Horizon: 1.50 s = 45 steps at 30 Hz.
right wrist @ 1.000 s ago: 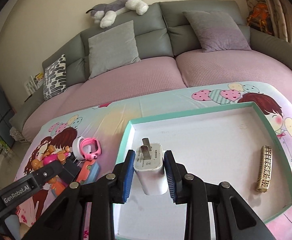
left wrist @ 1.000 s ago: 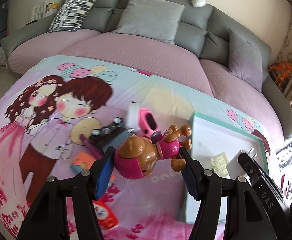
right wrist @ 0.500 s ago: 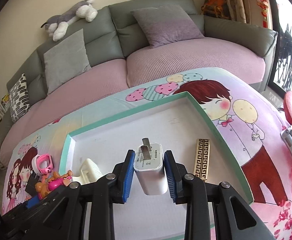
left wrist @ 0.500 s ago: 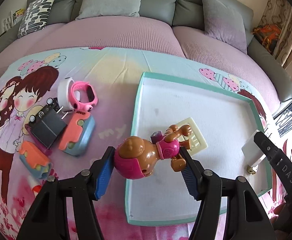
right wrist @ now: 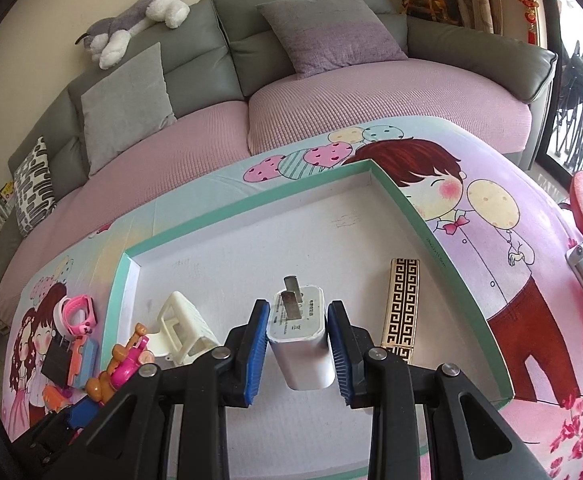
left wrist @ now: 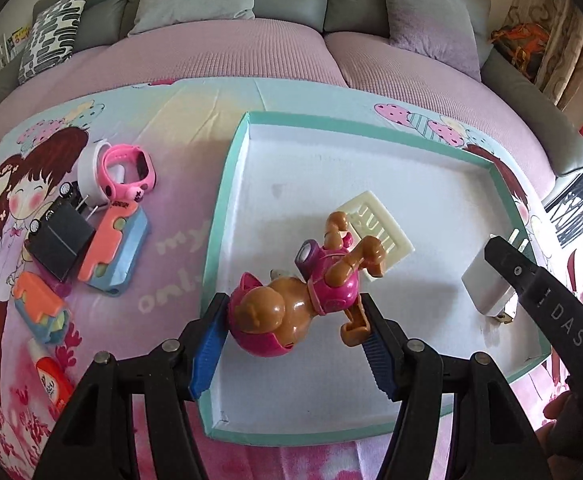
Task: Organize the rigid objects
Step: 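Carry the doll and charger into the tray and open both tools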
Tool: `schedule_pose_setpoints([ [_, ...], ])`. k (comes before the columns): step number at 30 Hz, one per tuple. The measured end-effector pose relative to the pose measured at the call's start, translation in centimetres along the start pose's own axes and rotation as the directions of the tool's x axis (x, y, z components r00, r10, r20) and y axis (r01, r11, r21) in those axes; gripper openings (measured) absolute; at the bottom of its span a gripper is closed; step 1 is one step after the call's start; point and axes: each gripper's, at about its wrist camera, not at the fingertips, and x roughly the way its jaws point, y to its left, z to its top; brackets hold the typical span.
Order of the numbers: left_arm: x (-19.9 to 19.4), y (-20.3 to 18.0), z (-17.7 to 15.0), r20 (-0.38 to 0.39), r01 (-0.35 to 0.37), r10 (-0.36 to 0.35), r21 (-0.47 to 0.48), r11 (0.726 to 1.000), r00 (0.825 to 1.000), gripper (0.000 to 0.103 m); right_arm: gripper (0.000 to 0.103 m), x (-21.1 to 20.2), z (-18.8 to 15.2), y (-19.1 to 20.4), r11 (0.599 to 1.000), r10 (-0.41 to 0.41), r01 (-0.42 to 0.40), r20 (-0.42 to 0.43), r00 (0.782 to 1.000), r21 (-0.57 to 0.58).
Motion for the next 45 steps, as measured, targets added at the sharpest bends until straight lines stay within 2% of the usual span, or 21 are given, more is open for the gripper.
schedule_pose_setpoints([
  [19,-0.5,-0.1,0.1,-0.018,0.007,-0.007,0.008,1.0,1.0,0.065,0.033,0.7,-0.4,0.6,1.0,-0.006,0.005,-0.026,1.0,-0.029],
  [25,-1.1,0.5,0.2,0.0,0.004,-0.004,-0.013,1.0,1.0,0.068,0.033,0.6,-0.4,0.9,0.999,-0.012,0.011,-0.024,1.0,-0.036],
  [29,-1.7,0.6,0.2,0.018,0.015,-0.014,-0.019,1.0,1.0,0.073,0.034,-0.1,-0.2,1.3,0.999,-0.005,0.006,0.015,1.0,-0.044],
  [32,-2.2,0.8,0.4,0.04,0.002,-0.001,-0.019,1.0,0.999,0.074,0.045,-0.6,-0.1,1.6,0.999,0.002,0.0,0.044,0.999,-0.055],
  [40,-3.2,2.6,0.9,0.088,-0.021,0.028,-0.078,0.997,0.996,0.075,0.046,-0.5,-0.1,2.4,0.996,0.013,-0.008,0.048,0.999,-0.086],
  [41,-3.3,3.0,1.0,0.094,-0.034,0.042,-0.089,0.995,0.995,0.08,0.047,-0.5,-0.1,2.4,0.996,0.011,-0.006,0.048,0.999,-0.09],
  [43,-3.5,4.1,1.2,0.105,-0.067,0.08,-0.12,0.99,0.991,0.096,0.064,-0.4,-0.2,2.7,0.995,0.003,0.003,0.05,0.999,-0.101],
  [45,-3.6,5.2,1.3,0.112,-0.088,0.106,-0.154,0.984,0.988,0.097,0.066,-0.3,-0.3,2.9,0.993,-0.003,0.009,0.05,0.999,-0.116],
])
